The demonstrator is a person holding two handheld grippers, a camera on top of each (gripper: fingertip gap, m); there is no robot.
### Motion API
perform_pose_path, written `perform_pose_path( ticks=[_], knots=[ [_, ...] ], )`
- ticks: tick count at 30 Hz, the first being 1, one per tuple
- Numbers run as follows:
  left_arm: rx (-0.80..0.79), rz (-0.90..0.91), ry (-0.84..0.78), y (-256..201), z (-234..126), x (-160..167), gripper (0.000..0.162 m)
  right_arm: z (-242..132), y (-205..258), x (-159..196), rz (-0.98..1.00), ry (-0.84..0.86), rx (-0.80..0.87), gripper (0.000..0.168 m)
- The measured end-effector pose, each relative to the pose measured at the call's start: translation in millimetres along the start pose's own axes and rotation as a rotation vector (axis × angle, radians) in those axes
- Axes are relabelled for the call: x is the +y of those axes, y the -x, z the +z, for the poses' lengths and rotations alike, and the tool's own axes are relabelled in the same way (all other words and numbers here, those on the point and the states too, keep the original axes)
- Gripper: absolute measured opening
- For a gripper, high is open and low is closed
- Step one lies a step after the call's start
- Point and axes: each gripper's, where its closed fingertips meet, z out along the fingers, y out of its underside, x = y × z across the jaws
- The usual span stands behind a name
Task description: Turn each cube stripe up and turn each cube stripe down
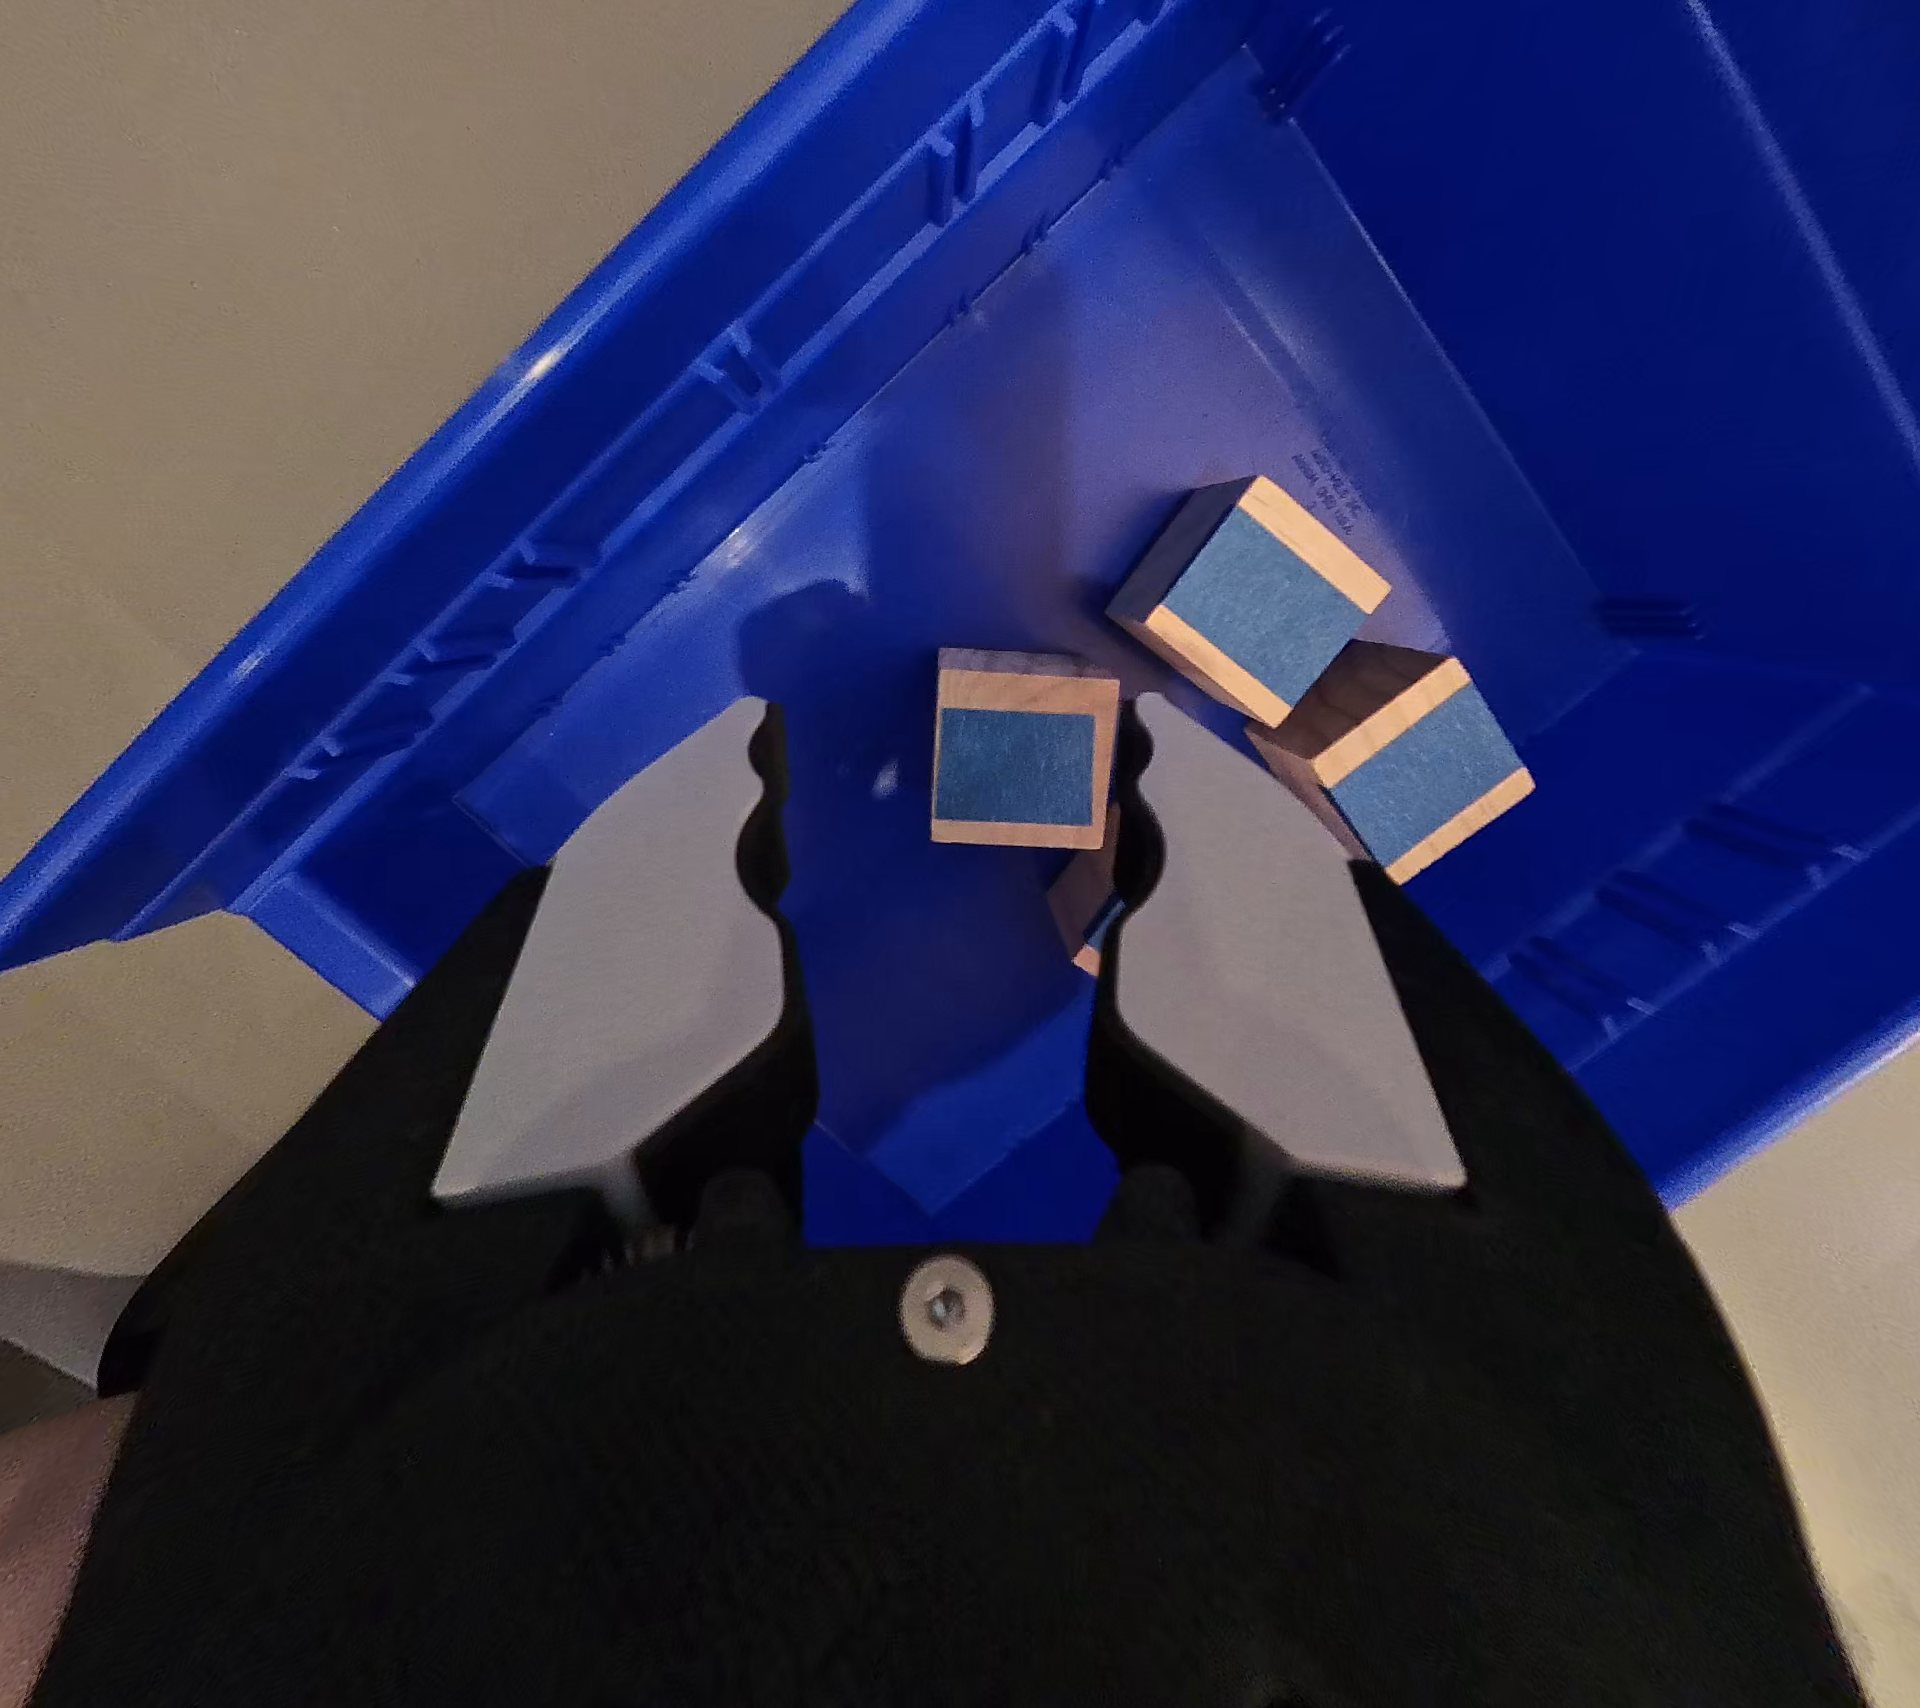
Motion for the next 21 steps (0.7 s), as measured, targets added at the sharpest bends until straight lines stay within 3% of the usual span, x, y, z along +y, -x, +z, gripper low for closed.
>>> perform_pose_path(
  ticks=[4, 7, 12, 16, 21],
  knots=[
    [-0.129, -0.045, -0.171, 13, -49, -25, 0.051, -9, -6, -8, 0.002, -0.032, 0.062, 0.061],
    [-0.054, -0.107, -0.405, -2, -97, -60, 0.048, -28, -16, -23, 0.000, -0.103, 0.180, 0.061],
    [0.289, -0.171, -0.823, -59, -182, -124, 0.046, -86, 1, -84, -0.083, -0.420, 0.347, 0.059],
    [0.583, -0.191, -0.938, -104, -213, -152, 0.046, -111, 68, -137, -0.262, -0.659, 0.308, 0.057],
    [0.930, -0.174, -1.036, -157, -236, -186, 0.045, -107, 174, -189, -0.490, -0.920, 0.184, 0.065]
  ],
)
